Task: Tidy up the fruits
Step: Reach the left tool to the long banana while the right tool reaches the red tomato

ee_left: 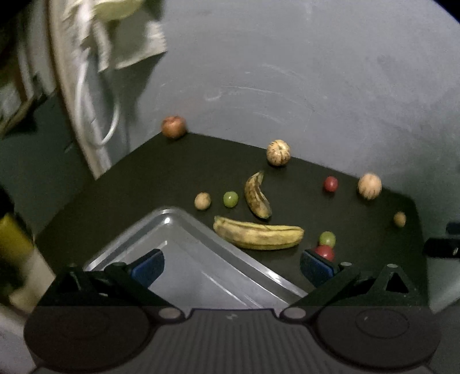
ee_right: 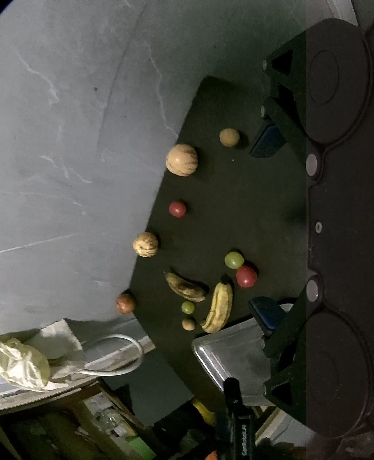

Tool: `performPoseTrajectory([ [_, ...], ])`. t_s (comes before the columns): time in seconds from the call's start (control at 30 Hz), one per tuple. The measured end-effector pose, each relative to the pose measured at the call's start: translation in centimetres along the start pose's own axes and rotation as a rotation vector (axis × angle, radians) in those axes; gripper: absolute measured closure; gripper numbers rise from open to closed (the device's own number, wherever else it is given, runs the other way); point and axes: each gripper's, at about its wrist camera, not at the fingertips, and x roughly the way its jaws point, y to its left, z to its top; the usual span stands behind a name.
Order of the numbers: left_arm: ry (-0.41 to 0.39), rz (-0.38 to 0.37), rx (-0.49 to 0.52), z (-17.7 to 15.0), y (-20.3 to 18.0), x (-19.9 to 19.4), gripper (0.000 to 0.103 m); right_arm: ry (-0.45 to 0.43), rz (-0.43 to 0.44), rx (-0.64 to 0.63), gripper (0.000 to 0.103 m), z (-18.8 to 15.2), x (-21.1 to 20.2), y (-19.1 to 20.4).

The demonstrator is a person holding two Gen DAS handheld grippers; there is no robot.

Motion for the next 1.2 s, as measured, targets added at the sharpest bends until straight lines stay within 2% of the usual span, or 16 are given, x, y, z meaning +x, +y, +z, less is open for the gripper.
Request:
performPoseTrajectory([
  [0.13,0.018,-0.069,0.147,1.2,0.1,2.7,0.002,0.026,-0.003,0.013,0.001,-0.1,1.3,0.2],
  [0.23,0.027,-0.153,0.265,2.5,0.2,5.1,0.004,0.038,-0.030,0.025,0.001,0.0,2.1,0.7],
  [0.43,0.047,-0.294,0.402,4.3,0.0,9.4,0.011,0.048,-0.085,0.066,0.001,0.4,3.9,2.3],
  [0.57,0.065,-0.403,0.499,5.0,-0.3,11.7,0.020,0.060,-0.111,0.093,0.001,0.2,5.3,3.1],
  [0.77,0.111,-0.559,0.713,5.1,-0.9,13.7,0.028,0.082,-0.139,0.134,0.001,-0.2,7.1,4.0],
  [0.9,0.137,-0.605,0.803,5.1,-0.6,14.9,0.036,0.093,-0.137,0.146,0.001,-0.3,8.2,4.7],
  [1.2,0.198,-0.673,0.886,5.3,-0.1,17.0,0.048,0.113,-0.118,0.121,0.004,0.0,10.6,6.2],
])
